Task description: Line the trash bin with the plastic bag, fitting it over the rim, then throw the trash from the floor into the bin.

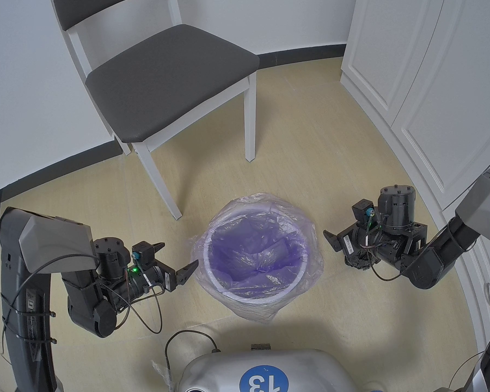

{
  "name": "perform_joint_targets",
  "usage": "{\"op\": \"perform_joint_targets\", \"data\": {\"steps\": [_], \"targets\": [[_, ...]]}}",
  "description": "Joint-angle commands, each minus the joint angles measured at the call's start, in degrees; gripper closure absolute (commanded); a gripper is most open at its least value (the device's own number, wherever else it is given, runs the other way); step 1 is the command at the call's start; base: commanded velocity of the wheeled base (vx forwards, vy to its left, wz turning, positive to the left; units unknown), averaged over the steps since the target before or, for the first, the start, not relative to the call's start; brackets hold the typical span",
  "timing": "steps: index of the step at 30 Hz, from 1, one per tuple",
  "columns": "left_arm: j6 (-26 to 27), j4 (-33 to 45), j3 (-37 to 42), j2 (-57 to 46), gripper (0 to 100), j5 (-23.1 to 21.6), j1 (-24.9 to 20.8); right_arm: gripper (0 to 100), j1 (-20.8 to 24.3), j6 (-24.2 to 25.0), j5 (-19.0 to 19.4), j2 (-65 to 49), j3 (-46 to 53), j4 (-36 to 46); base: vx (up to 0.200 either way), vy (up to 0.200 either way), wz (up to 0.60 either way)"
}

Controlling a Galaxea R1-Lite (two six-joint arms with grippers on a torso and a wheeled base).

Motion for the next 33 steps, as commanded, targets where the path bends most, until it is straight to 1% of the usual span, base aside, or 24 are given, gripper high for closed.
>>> {"op": "perform_joint_targets", "data": {"steps": [1, 2, 4, 6, 7, 17, 24, 28, 29, 30, 31, 33], "targets": [[0.0, -1.0, 0.1, -0.1, 0, 0.0, -0.2, 0, 0.5, 9.4, 0.2, 1.2, -7.1, 8.5, 0.0, 0.0, 0.0], [0.0, -1.0, 0.1, -0.1, 0, 0.0, -0.3, 0, 0.6, 11.8, 0.2, 1.3, -8.6, 10.4, 0.0, 0.0, 0.0], [0.0, -1.0, 0.1, -0.1, 0, 0.0, -0.4, 0, 0.6, 18.6, 0.5, 2.4, -13.4, 15.6, 0.0, 0.0, 0.0], [0.0, -1.0, -0.2, 0.2, 0, 0.0, -0.4, 0, 0.6, 22.3, 0.4, 4.5, -17.5, 19.5, 0.0, 0.0, 0.0], [0.0, -1.0, -0.4, 0.4, 0, 0.0, -0.4, 0, 0.5, 23.2, 0.5, 5.5, -19.1, 20.5, 0.0, 0.0, 0.0], [-0.1, -1.0, -3.5, 5.9, 0, 0.7, -0.8, 0, 0.3, 23.8, 0.4, 16.1, -28.6, 21.0, 0.0, 0.0, 0.0], [-0.8, -1.0, -5.7, 8.8, 0, 2.2, -1.8, 0, 0.2, 23.8, 0.4, 18.7, -30.3, 20.8, 0.0, 0.0, 0.0], [-3.5, -1.0, -9.5, 12.7, 0, 5.3, -3.7, 0, 0.2, 23.9, 0.4, 23.2, -32.7, 19.5, 0.0, 0.0, 0.0], [-3.5, -1.0, -9.5, 12.7, 0, 5.3, -3.7, 0, 0.2, 23.9, 0.4, 23.2, -32.7, 19.5, 0.0, 0.0, 0.0], [-5.1, -1.0, -11.3, 14.5, 0, 7.4, -4.3, 0, 0.1, 24.1, 0.4, 25.3, -34.1, 18.8, 0.0, 0.0, 0.0], [-5.4, -1.0, -12.2, 15.4, 0, 8.5, -4.4, 0, 0.1, 24.3, 0.4, 26.9, -35.0, 18.4, 0.0, 0.0, 0.0], [-5.4, -1.0, -12.4, 15.5, 0, 8.6, -4.5, 0, 0.1, 24.4, 0.4, 27.1, -35.2, 18.3, 0.0, 0.0, 0.0]]}}
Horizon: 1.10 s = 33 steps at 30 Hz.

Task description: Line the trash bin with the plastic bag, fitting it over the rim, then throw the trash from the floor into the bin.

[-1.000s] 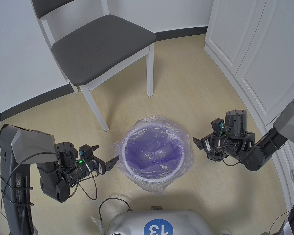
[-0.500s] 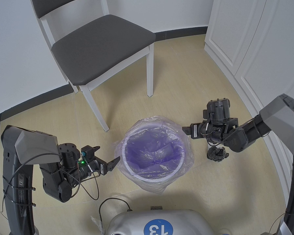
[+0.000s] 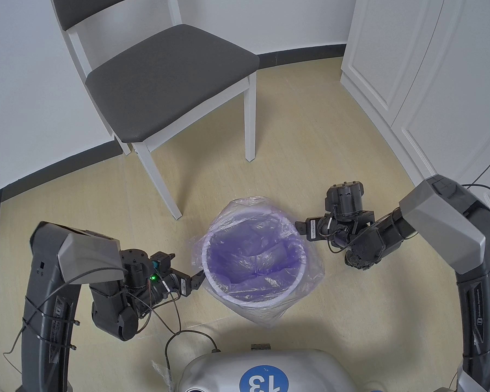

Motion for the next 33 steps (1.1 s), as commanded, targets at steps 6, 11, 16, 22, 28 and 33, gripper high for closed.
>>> {"op": "perform_joint_targets", "data": {"steps": [6, 11, 16, 22, 28, 33], "targets": [[-0.7, -1.2, -3.6, 5.1, 0, 1.6, -1.0, 0, 0.0, 0.6, 0.2, 8.4, -5.7, -0.7, 0.0, 0.0, 0.0], [-0.8, -1.2, -3.5, 4.6, 0, 1.6, -0.4, 0, -0.6, 0.6, 0.0, 7.9, -5.4, -1.0, 0.0, 0.0, 0.0], [-1.1, -1.2, -2.9, 2.6, 0, 1.6, 0.1, 0, -1.4, 0.1, -0.1, 4.6, -4.9, -1.0, 0.0, 0.0, 0.0], [-1.3, -1.2, -2.3, -0.5, 0, 1.6, 1.6, 0, -2.0, -1.5, -0.4, 2.0, -5.1, -0.6, 0.0, 0.0, 0.0], [-1.3, -1.2, -2.0, -1.4, 0, 1.6, 1.6, 0, -2.7, -3.0, -0.8, -0.3, -5.5, -1.0, 0.0, 0.0, 0.0], [-1.2, -1.2, -2.0, -2.0, 0, 1.6, 2.3, 0, -2.1, -3.5, -0.8, -5.8, -4.6, -0.6, 0.0, 0.0, 0.0]]}}
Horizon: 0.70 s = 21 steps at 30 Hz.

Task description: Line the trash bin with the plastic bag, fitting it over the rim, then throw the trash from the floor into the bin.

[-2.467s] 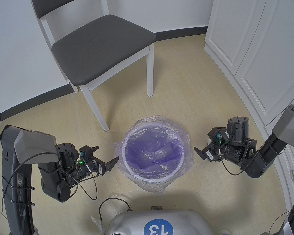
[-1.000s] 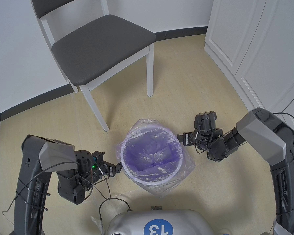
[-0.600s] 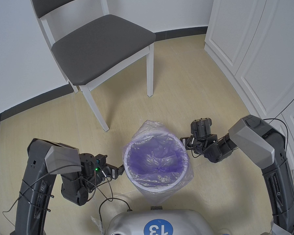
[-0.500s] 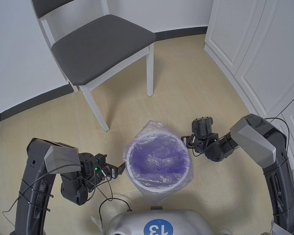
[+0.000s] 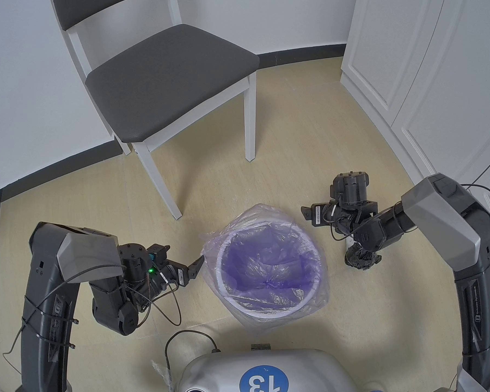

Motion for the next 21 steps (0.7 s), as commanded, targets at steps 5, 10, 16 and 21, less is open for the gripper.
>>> {"op": "perform_joint_targets", "data": {"steps": [5, 10, 16, 21], "targets": [[0.1, -1.0, 0.1, -1.5, 0, 0.0, 0.7, 0, 4.9, -3.9, 0.1, -12.0, 10.4, -0.5, 0.0, 0.0, 0.0], [0.1, -1.0, 0.9, -1.4, 0, 0.0, 0.5, 0, 10.2, -9.4, 0.7, -15.6, 20.2, -8.1, 0.0, 0.0, 0.0], [0.2, -1.0, 1.0, -1.4, 0, -0.1, 0.3, 0, 11.2, -13.8, 0.9, -11.8, 18.2, -10.7, 0.0, 0.0, 0.0], [0.2, -1.0, 0.9, -1.4, 0, -0.1, 0.4, 0, 10.8, -13.9, 0.9, -7.6, 13.6, -8.6, 0.0, 0.0, 0.0]]}}
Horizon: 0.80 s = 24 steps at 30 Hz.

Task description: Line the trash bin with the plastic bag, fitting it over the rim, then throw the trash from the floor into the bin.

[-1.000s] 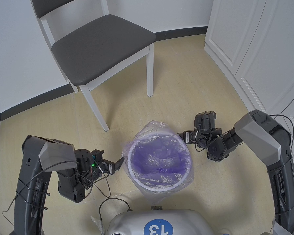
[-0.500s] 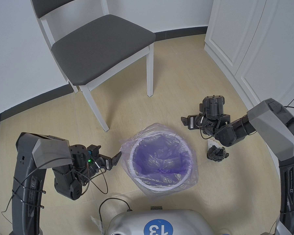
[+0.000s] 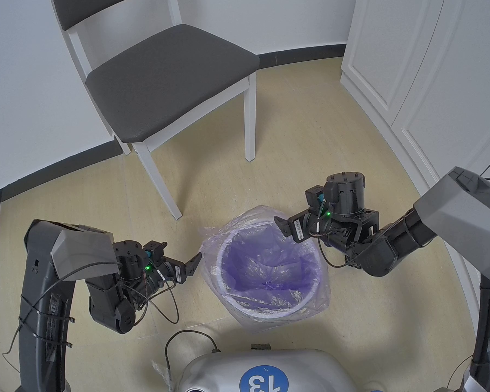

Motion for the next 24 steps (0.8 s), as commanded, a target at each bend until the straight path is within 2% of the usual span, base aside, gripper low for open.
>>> {"op": "perform_joint_targets", "data": {"steps": [1, 18, 24], "targets": [[-0.1, -1.0, -0.1, -0.1, 0, 0.0, 0.0, 0, 0.4, -0.2, 0.1, 4.1, -4.4, 2.2, 0.0, 0.0, 0.0], [0.0, -1.0, 0.0, -0.2, 0, -0.1, 0.3, 0, -3.0, -0.2, 0.2, 14.1, -24.4, 14.3, 0.0, 0.0, 0.0], [0.0, -1.0, 0.0, -0.1, 0, -0.2, 0.3, 0, -4.4, 0.5, 0.2, 19.4, -34.8, 19.6, 0.0, 0.0, 0.0]]}}
